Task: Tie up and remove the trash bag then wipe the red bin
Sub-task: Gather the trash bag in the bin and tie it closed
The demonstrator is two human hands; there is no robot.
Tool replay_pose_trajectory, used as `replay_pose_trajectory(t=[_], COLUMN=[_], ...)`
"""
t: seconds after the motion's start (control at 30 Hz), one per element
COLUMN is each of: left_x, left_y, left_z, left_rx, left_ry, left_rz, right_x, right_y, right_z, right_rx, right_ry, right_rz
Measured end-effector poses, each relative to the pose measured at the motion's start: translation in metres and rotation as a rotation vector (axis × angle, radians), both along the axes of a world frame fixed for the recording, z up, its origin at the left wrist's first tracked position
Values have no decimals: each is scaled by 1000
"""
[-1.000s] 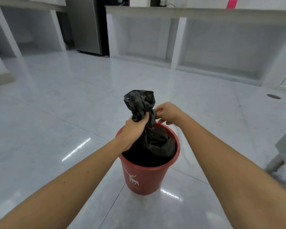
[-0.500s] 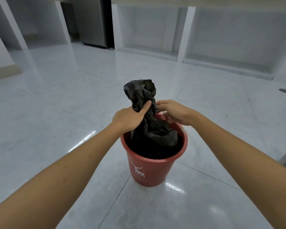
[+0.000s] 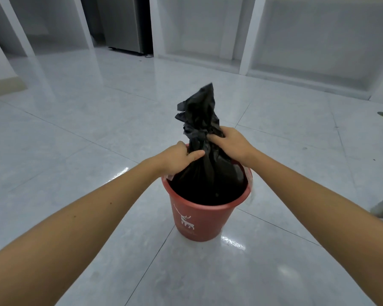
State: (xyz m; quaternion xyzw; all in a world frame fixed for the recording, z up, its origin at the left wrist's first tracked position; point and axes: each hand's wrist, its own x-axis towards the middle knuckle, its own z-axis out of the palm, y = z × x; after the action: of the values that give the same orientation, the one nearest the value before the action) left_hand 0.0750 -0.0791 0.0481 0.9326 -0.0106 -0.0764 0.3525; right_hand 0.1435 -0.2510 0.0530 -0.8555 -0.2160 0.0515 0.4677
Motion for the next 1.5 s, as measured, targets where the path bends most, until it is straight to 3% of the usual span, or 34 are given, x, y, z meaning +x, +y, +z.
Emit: replay_pose_trajectory(t=[0.1,0.17,0.33,0.43,0.53,0.6,0.73,0.93,1.03,1.2,1.33,1.43,1.5], left_x=[-3,-4,-4,-3,-4,-4,-3,-15,-28,-31,-30,-32,-28], left_y=[-8,-9,21,27,8,-7,-29,-33,-47,-48,-46,-52,-55], left_z=[7,17,40,28,10,2,-6,-13,-7,12,15,11,8], left_rx=[392,501,-82,-231,-377,-258,-143,698,868,728,253,-189,-356], left_ry=[-112,-97,361,377,292,133,34,-243,-352,-427,-369,-232,-211], left_rz=[-66,-84,-12,183,329,272,-63,-329,-497,-635,-603,-461,-371], right_x=[5,9,19,18,11,7,8,6,5,6,12,16,19], right_y=[6,9,1,-5,-11,-11,-1,11,9,3,-7,-14,-24], right_z=[-4,-3,3,2,8,11,8,0,-4,-8,0,5,4], right_rx=[-73,-127,-168,-102,3,-87,-161,-233,-315,-377,-166,29,122], right_ry=[-51,-57,36,110,354,358,165,-45,-77,-78,42,325,549], right_rz=[-136,-208,-270,-142,166,258,37,-215,-262,-348,-213,-23,45])
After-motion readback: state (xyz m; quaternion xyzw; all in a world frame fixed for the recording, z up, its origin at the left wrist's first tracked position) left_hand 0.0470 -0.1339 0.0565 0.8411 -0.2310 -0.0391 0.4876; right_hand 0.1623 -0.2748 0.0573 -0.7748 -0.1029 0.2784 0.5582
